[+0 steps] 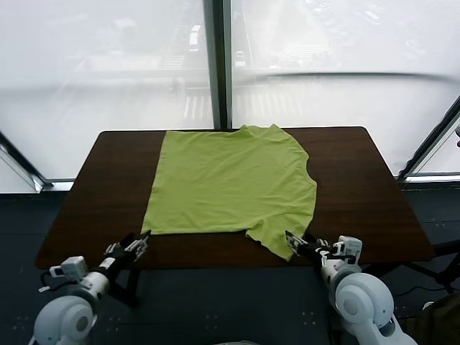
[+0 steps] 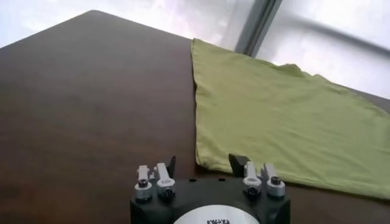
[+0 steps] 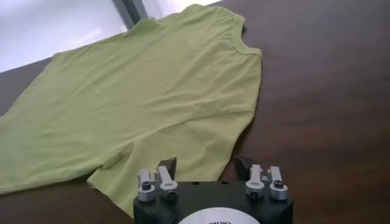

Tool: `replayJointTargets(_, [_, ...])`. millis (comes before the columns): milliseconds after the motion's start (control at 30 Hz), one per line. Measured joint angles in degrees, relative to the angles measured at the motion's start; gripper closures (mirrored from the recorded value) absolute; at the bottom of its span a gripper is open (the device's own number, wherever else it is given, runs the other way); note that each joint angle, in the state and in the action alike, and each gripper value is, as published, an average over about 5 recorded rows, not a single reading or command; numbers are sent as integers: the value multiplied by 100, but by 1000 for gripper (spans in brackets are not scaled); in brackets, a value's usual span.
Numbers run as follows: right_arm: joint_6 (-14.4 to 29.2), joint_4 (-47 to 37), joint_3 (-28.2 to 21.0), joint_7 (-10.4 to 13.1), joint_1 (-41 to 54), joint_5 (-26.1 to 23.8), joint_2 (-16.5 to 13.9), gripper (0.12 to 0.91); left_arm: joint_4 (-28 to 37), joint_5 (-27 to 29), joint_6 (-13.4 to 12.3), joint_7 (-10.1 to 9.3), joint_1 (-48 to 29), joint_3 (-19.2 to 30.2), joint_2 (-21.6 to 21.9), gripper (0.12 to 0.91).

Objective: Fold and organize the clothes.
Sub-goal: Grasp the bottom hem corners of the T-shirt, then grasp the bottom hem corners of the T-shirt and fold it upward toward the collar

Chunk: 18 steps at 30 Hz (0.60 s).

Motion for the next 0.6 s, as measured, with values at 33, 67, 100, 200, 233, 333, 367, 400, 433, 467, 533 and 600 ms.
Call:
replayJointTargets(33, [0,28,14,-1,-22,-1,-20,888,-8,0,5,9,8,5,-7,776])
replayJointTargets(67, [0,60,28,-1,-46,-1,-40,888,-18,0,9,15,14,9,-15,825])
replayJointTargets(100, [0,94,42,-1,-71,2,-62,888,-32,0,13,20,19,13,-25,856])
replayJointTargets(200, [0,232,94,7,-169,30,-146,888,-75,1,17,28,21,22,-52,881])
replayJointTargets(233, [0,294,116,11,-214,46,-185,888,-89,2,16,29,21,23,-60,881])
replayJointTargets(333, [0,509,191,18,-380,78,-333,888,-138,5,12,27,46,9,-86,882])
replayJointTargets(367, [0,582,218,19,-443,81,-388,888,-159,2,11,24,64,-3,-95,882])
replayJointTargets(400, [0,653,245,21,-508,82,-443,888,-184,-2,11,19,87,-18,-102,882])
replayJointTargets(433, [0,725,272,23,-576,83,-499,888,-213,-9,14,11,113,-37,-107,882])
replayJointTargets(467, [0,792,297,26,-645,83,-550,888,-246,-18,20,-1,142,-57,-109,882])
replayJointTargets(533, [1,914,336,32,-776,83,-627,888,-324,-34,36,-29,219,-109,-103,882])
replayJointTargets(600, [1,1016,359,33,-897,81,-668,888,-417,-36,49,-52,322,-173,-91,882])
